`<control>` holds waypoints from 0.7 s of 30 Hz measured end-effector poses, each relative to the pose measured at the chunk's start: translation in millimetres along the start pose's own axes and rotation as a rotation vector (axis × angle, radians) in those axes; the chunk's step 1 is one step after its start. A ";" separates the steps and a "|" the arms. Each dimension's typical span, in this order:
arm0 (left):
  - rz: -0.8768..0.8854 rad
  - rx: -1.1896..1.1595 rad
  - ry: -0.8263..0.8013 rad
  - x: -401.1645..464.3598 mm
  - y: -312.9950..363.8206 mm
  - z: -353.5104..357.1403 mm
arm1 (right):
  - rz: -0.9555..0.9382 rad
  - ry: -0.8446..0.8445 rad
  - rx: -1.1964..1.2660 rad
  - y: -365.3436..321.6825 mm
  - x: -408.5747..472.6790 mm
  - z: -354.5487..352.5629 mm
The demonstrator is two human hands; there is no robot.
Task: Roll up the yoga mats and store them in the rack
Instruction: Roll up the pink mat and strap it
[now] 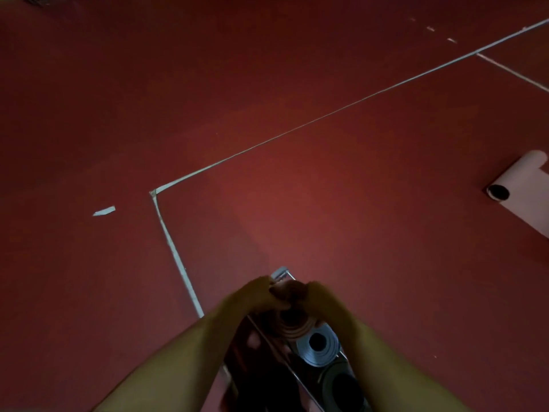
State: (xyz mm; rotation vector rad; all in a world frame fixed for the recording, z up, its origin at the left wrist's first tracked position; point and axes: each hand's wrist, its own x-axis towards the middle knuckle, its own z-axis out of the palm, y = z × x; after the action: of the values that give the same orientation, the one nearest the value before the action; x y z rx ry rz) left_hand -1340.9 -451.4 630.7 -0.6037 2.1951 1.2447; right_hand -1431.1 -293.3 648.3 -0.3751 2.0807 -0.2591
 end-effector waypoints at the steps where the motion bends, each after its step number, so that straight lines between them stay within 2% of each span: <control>1: -0.033 0.025 -0.009 4.8 -8.3 7.0 | -0.001 0.007 0.006 2.2 6.0 7.9; 4: -0.083 0.043 0.050 15.9 -33.5 31.7 | -0.070 0.036 -0.039 11.1 25.1 27.0; 13: -0.087 -0.296 0.291 51.4 -76.4 75.4 | -0.049 0.084 0.184 50.8 99.3 60.3; 18: -0.358 -0.555 0.335 87.0 -112.2 109.1 | -0.031 0.015 0.232 67.2 144.8 75.7; 21: -0.490 -0.685 0.352 114.6 -150.4 140.7 | 0.024 0.075 0.309 78.1 164.0 91.4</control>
State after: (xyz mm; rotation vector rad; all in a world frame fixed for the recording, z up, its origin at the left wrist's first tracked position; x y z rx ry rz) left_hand -1302.1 -412.8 401.5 -1.6232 1.6517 1.6819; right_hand -1444.2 -283.7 445.6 -0.1548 2.0754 -0.5793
